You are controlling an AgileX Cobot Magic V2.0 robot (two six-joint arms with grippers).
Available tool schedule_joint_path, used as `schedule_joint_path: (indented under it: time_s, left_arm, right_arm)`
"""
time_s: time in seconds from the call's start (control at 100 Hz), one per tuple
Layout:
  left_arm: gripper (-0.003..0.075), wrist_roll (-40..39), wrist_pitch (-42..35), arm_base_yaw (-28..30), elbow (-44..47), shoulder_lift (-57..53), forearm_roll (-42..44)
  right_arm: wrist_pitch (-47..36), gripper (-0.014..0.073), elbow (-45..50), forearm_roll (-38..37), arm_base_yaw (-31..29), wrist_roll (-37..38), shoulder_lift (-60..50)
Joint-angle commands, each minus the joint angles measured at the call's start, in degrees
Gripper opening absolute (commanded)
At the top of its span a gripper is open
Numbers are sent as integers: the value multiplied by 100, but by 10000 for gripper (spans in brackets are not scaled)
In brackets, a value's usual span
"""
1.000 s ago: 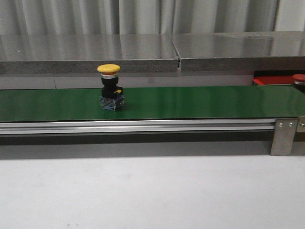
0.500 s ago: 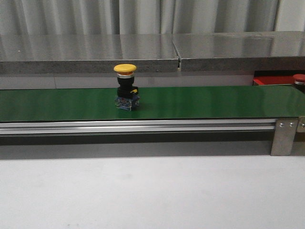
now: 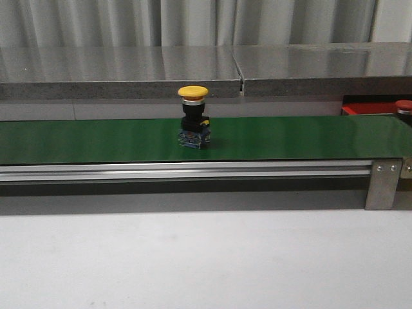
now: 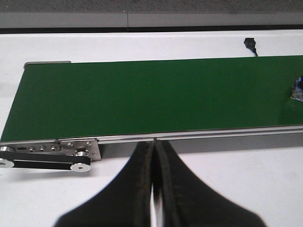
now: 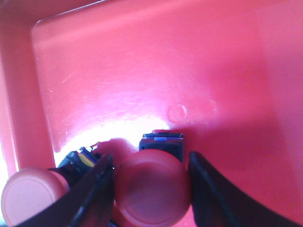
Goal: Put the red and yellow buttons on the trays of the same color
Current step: 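Carry the red button into the red tray and open the right gripper, then lower the right gripper onto the yellow button on the belt and grasp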
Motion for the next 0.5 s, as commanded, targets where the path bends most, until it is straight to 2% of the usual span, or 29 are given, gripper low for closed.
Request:
schedule_joint_path:
  time_s: [0.0,0.07,0.17,0.49]
  left_arm:
    - [-19,-3,-386,-40,-158,3,-85]
    - [-19,-3,-386,-40,-158,3,-85]
    - [-19,-3,-386,-40,-158,3,-85]
    - [-20,-3,-386,-40,-158,3,-85]
  right_arm:
    - [-130,205,-215,109,-37,-14,-383]
    - [-105,344,-215,109,-37,-14,-383]
    - [-105,456,-215,109,-37,-14,-390]
    - [-118,464,-208,75,-37,-181,-753]
